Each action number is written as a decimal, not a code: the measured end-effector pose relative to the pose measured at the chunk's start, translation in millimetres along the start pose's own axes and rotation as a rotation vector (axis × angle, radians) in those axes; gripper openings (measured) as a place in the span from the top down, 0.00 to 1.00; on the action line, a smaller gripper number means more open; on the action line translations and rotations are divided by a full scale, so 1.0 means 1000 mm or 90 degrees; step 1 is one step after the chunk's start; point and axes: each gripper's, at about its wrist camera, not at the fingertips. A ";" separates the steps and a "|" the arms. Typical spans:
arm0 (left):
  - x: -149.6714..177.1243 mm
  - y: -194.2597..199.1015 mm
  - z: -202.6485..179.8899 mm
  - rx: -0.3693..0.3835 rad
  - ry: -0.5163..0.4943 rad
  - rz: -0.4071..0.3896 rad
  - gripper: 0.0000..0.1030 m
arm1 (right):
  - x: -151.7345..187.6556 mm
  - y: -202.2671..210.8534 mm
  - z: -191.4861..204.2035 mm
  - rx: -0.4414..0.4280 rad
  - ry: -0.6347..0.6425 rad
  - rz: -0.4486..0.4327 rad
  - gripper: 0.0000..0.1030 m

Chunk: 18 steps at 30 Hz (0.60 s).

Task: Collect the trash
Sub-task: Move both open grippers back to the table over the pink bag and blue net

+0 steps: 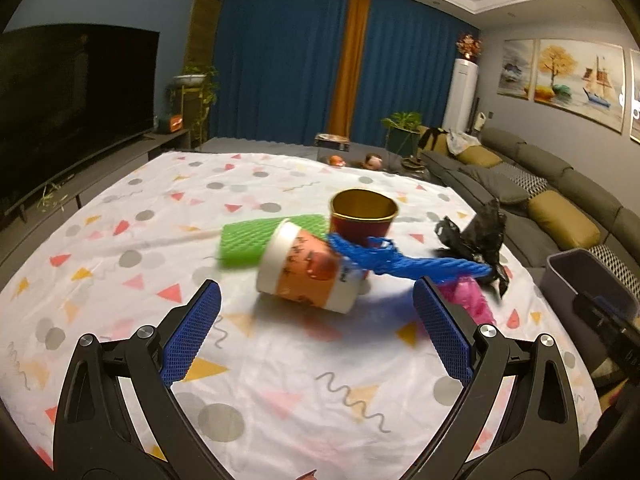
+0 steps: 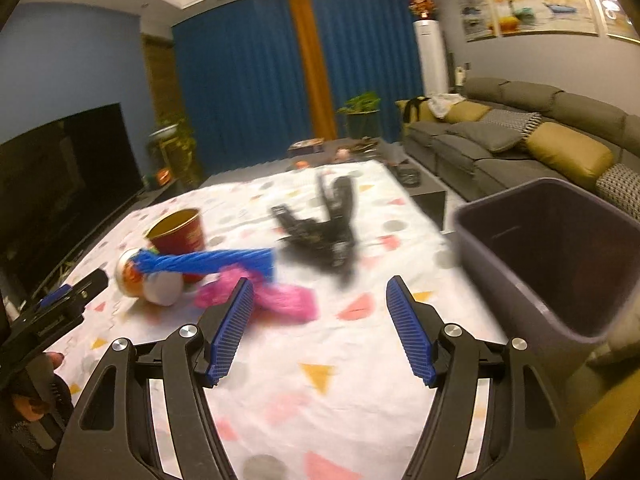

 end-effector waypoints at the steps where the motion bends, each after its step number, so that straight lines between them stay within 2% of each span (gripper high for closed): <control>1: 0.000 -0.001 0.003 -0.003 0.006 0.000 0.08 | 0.001 -0.004 0.006 -0.005 0.005 0.004 0.34; 11: 0.001 -0.005 0.014 -0.020 0.015 -0.012 0.08 | 0.001 -0.056 0.053 -0.033 0.038 0.052 0.35; 18: 0.002 -0.009 0.018 -0.011 0.030 -0.003 0.08 | -0.002 -0.086 0.061 -0.036 0.038 0.086 0.46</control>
Point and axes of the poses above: each gripper's, at about its wrist camera, not at the fingertips, and y roughly against the way its jaws point, z to its left, x to its underside, and after that the axes turned 3 degrees about y, right-handed
